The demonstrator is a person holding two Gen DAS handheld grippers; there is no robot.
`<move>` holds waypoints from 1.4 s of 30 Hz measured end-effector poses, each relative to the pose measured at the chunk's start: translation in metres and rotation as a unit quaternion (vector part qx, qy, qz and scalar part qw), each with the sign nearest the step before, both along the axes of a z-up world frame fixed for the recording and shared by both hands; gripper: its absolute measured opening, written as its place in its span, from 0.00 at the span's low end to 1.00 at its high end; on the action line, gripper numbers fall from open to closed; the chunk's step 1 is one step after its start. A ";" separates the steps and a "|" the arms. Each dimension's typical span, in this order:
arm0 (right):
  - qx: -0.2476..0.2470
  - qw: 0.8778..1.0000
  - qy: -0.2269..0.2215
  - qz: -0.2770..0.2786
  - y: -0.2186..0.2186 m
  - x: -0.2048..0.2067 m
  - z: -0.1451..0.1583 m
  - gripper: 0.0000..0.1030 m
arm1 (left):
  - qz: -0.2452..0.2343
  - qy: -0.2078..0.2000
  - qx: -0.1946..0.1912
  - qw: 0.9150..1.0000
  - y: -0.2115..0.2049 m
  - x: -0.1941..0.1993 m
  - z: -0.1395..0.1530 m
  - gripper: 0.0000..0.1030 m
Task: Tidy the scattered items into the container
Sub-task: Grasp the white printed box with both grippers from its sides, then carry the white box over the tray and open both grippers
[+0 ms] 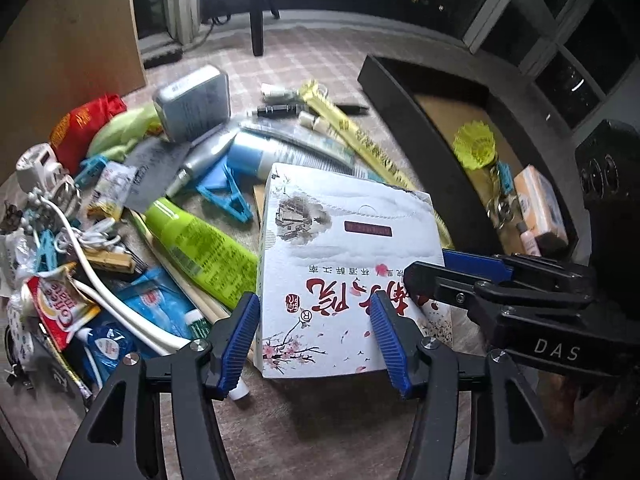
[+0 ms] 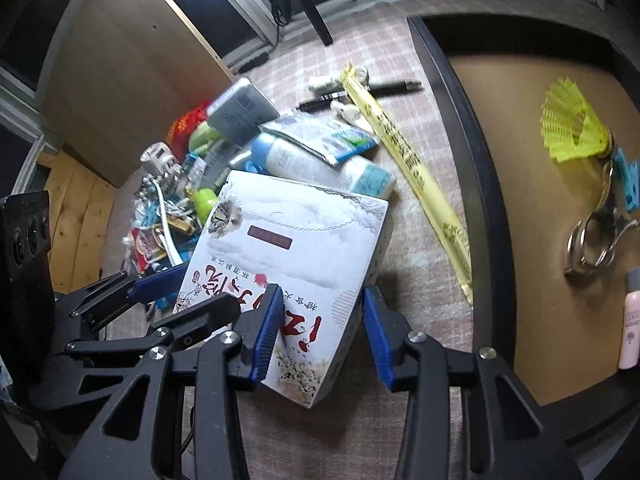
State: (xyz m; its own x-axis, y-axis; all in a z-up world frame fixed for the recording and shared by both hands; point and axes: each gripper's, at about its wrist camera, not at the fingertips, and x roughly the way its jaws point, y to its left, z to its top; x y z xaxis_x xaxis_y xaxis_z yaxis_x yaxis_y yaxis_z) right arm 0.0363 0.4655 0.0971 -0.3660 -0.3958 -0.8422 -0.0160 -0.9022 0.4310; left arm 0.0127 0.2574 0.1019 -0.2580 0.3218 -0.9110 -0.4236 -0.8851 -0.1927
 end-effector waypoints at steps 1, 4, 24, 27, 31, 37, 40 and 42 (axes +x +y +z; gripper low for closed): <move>-0.001 1.000 0.004 -0.001 0.001 0.000 0.005 0.40 | 0.000 0.004 0.000 1.000 0.001 0.000 0.003 0.53; 0.000 1.000 0.020 -0.001 0.007 0.000 0.020 0.40 | 0.004 0.014 0.006 1.000 0.006 -0.002 0.018 0.53; 0.038 0.993 0.079 -0.085 0.177 -0.004 0.088 0.40 | -0.069 0.071 0.057 0.993 0.176 -0.024 0.073 0.53; 0.044 0.990 0.083 -0.105 0.213 -0.006 0.092 0.40 | -0.083 0.071 0.065 0.992 0.212 -0.031 0.076 0.53; 0.053 0.987 0.086 -0.128 0.257 -0.010 0.097 0.40 | -0.106 0.075 0.070 0.989 0.259 -0.038 0.080 0.53; 0.066 0.982 0.088 -0.153 0.306 -0.023 0.100 0.38 | -0.133 0.087 0.065 0.985 0.313 -0.051 0.083 0.52; 0.078 0.980 0.098 -0.157 0.317 -0.027 0.105 0.38 | -0.128 0.097 0.045 0.986 0.323 -0.054 0.084 0.52; 0.092 0.979 0.109 -0.149 0.314 -0.030 0.108 0.38 | -0.129 0.103 0.041 0.985 0.318 -0.053 0.084 0.52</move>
